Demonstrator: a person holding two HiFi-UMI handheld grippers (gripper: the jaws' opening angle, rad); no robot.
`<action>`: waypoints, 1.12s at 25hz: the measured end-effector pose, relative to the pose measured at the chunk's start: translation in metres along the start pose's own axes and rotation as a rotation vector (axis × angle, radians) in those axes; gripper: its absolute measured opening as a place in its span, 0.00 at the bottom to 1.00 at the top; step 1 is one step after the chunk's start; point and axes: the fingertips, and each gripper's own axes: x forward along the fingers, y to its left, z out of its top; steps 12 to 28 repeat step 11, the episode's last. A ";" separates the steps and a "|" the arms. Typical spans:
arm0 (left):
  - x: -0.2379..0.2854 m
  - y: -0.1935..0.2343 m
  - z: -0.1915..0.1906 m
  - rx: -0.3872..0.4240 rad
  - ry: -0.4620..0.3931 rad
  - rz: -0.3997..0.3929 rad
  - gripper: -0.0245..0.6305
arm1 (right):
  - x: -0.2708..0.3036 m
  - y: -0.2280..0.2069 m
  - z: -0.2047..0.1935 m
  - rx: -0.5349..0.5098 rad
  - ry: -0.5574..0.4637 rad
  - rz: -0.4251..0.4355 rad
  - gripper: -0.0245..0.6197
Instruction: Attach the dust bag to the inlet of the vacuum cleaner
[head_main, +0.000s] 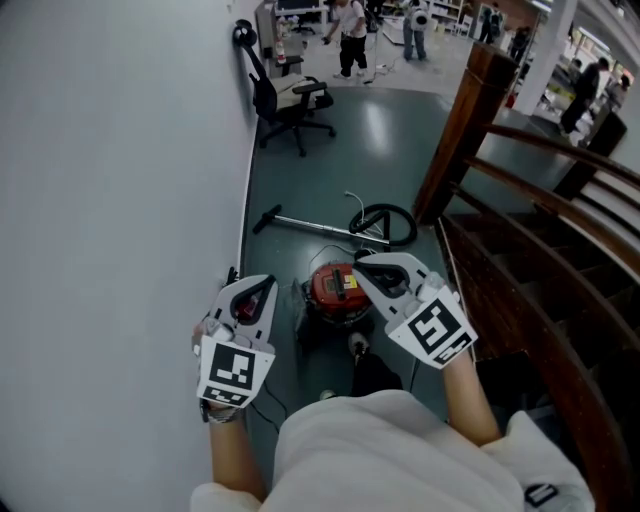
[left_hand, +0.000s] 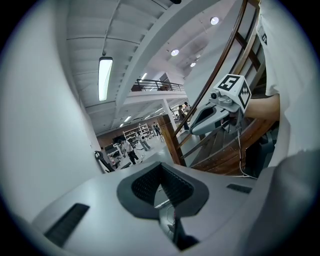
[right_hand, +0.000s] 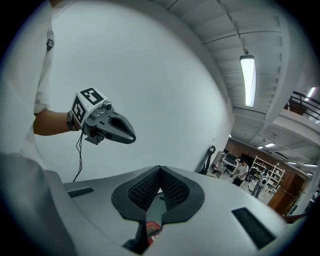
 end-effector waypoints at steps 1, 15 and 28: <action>0.001 -0.001 0.000 -0.001 -0.002 -0.003 0.04 | -0.001 0.000 -0.002 -0.001 0.005 -0.002 0.08; 0.010 -0.003 -0.003 -0.001 0.002 -0.030 0.04 | 0.004 -0.004 -0.009 0.005 0.029 -0.008 0.08; 0.010 -0.003 -0.003 -0.001 0.002 -0.030 0.04 | 0.004 -0.004 -0.009 0.005 0.029 -0.008 0.08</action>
